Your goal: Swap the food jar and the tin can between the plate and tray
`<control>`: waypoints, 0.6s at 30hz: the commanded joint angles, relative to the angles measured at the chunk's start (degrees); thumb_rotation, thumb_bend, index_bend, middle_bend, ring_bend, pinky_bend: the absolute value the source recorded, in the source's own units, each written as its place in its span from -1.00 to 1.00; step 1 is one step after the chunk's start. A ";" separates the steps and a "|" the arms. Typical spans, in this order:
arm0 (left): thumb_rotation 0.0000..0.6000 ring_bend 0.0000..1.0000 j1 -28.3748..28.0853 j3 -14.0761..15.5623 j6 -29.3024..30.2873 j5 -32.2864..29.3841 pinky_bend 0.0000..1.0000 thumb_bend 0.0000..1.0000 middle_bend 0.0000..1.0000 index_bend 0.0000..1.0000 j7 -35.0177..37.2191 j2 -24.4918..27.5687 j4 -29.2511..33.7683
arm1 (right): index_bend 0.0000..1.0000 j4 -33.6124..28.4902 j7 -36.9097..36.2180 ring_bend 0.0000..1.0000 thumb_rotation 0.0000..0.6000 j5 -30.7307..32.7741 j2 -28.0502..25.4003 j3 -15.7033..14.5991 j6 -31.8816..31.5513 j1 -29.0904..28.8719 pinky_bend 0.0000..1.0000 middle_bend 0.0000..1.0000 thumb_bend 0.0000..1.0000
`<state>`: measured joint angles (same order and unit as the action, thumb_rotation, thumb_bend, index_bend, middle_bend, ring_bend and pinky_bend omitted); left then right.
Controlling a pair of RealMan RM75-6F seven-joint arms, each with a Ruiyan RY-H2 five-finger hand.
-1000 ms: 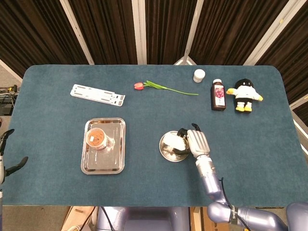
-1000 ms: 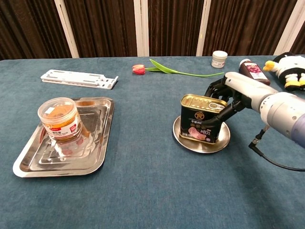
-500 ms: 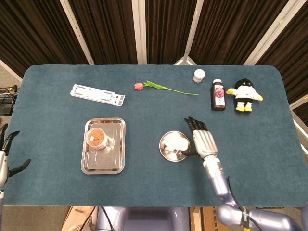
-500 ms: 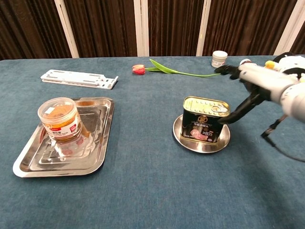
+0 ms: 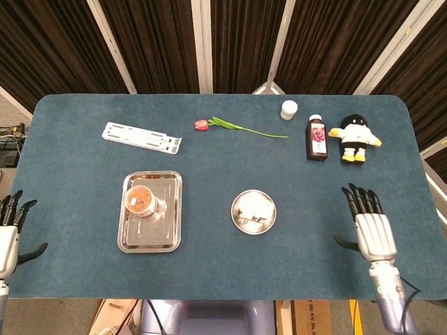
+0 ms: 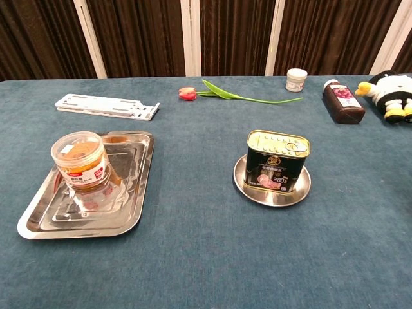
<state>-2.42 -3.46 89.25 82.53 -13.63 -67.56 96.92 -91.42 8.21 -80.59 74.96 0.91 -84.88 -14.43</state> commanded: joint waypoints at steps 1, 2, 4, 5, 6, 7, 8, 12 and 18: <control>1.00 -1.00 0.25 0.99 -1.07 -0.13 -0.96 -0.69 -1.00 -0.66 -0.55 0.82 1.63 | -0.90 4.10 -1.76 -1.00 1.00 -5.35 -0.27 -2.99 -2.38 2.41 -1.00 -0.95 -0.93; 1.00 -1.00 0.23 1.21 -1.27 0.18 -0.96 -0.69 -1.00 -0.66 -0.29 0.99 1.68 | -0.90 4.55 -1.43 -1.00 1.00 -6.23 -0.44 -3.28 -2.55 2.52 -1.00 -0.95 -0.93; 1.00 -1.00 0.22 1.55 -1.59 0.48 -0.96 -0.69 -1.00 -0.66 -0.12 1.32 1.68 | -0.90 5.29 -0.65 -1.00 1.00 -7.19 -0.62 -3.37 -3.08 2.79 -1.00 -0.95 -0.93; 1.00 -1.00 0.24 1.62 -1.66 0.49 -0.96 -0.69 -1.00 -0.66 -0.08 1.42 1.69 | -0.90 5.51 -0.56 -1.00 1.00 -7.36 -0.60 -3.31 -3.25 2.91 -1.00 -0.95 -0.93; 1.00 -1.00 0.27 1.66 -1.76 0.42 -0.96 -0.69 -1.00 -0.67 0.00 1.51 1.70 | -0.90 5.69 -0.68 -1.00 1.00 -7.55 -0.61 -3.19 -3.32 3.01 -1.00 -0.95 -0.93; 1.00 -1.00 0.30 1.69 -1.87 0.31 -0.96 -0.69 -1.00 -0.67 0.13 1.62 1.76 | -0.90 5.80 -1.04 -1.00 1.00 -7.75 -0.80 -3.16 -3.09 3.06 -1.00 -0.95 -0.93; 1.00 -1.00 0.32 1.69 -1.88 0.32 -0.96 -0.69 -1.00 -0.67 0.29 1.68 1.80 | -0.90 5.90 -1.21 -1.00 1.00 -7.89 -1.01 -3.17 -2.89 3.11 -1.00 -0.95 -0.93; 1.00 -1.00 0.15 1.62 -1.35 1.64 -0.96 -0.69 -1.00 -0.67 1.05 1.31 0.83 | -0.90 5.89 -0.74 -1.00 1.00 -8.32 -1.66 -3.03 -2.27 3.26 -1.00 -0.95 -0.93; 1.00 -1.00 -0.85 1.55 -2.17 3.18 -0.96 -0.69 -1.00 -0.67 2.93 0.49 -1.63 | -0.90 5.09 -0.79 -1.00 1.00 -8.07 -2.20 -2.25 -2.27 3.99 -1.00 -0.95 -0.93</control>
